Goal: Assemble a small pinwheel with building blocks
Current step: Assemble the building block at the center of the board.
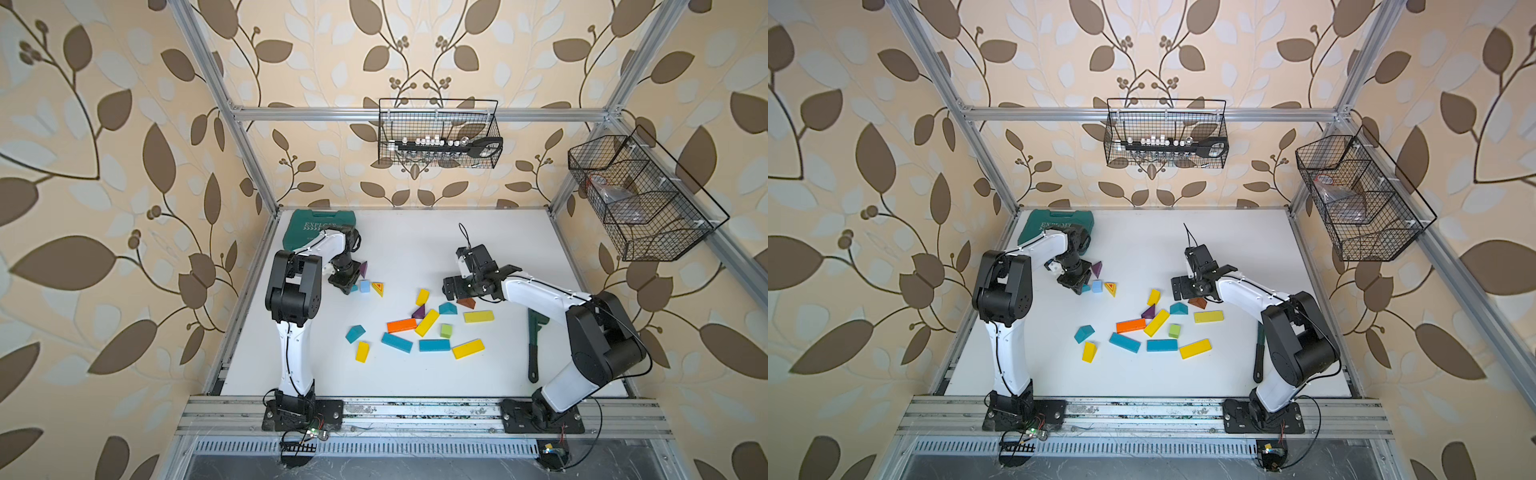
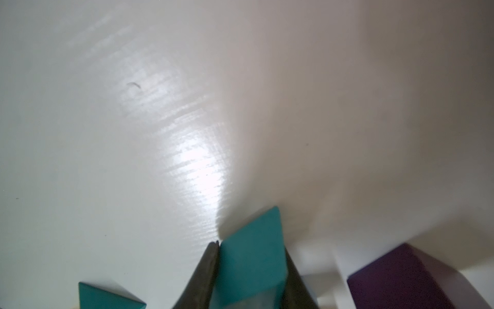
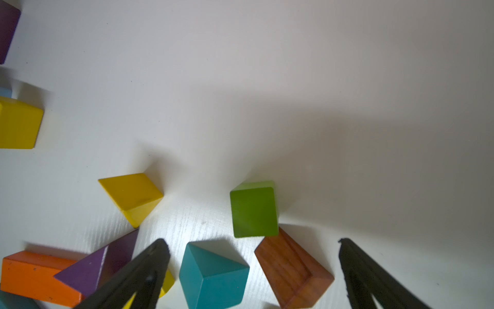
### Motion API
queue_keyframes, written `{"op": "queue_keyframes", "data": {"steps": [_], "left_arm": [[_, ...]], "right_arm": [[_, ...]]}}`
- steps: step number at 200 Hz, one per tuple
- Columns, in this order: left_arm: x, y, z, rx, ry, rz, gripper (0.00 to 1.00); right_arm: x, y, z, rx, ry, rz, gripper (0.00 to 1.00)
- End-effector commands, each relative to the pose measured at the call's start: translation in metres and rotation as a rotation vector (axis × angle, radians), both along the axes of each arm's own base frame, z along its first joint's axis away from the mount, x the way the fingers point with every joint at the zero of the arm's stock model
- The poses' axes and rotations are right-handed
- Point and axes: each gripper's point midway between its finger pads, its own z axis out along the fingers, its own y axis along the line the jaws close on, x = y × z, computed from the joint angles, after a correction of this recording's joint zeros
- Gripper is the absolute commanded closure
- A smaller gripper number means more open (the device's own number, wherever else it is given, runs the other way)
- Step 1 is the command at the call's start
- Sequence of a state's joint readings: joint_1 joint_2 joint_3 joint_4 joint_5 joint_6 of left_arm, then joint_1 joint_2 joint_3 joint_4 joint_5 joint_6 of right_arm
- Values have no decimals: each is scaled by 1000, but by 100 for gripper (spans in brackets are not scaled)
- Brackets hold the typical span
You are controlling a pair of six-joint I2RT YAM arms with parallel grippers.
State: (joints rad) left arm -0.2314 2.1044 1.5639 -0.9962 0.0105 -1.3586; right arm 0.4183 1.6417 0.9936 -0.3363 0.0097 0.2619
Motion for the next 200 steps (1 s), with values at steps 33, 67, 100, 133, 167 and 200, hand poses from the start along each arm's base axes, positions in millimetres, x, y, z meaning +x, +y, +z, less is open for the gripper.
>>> {"op": "queue_keyframes", "data": {"steps": [33, 67, 100, 133, 167, 200], "left_arm": [[-8, -3, 2, 3, 31, -34, 44], [-3, -4, 19, -2, -14, -63, 37], [-3, -3, 50, -11, -89, -118, 24], [-5, 1, 85, -18, -196, -182, 6], [-21, 6, 118, -33, -276, -253, 1], [-70, 8, 124, -60, -305, -379, 1]], "right_arm": [[-3, 0, 6, 20, -10, 0, 0], [-5, 0, 13, 34, -32, 4, 0], [-10, 13, 24, 119, -58, 33, 0], [-35, 44, 43, 91, -137, 138, 6], [-78, 79, 50, 71, -178, 307, 16], [-135, 130, 52, 45, -205, 560, 17]]}}
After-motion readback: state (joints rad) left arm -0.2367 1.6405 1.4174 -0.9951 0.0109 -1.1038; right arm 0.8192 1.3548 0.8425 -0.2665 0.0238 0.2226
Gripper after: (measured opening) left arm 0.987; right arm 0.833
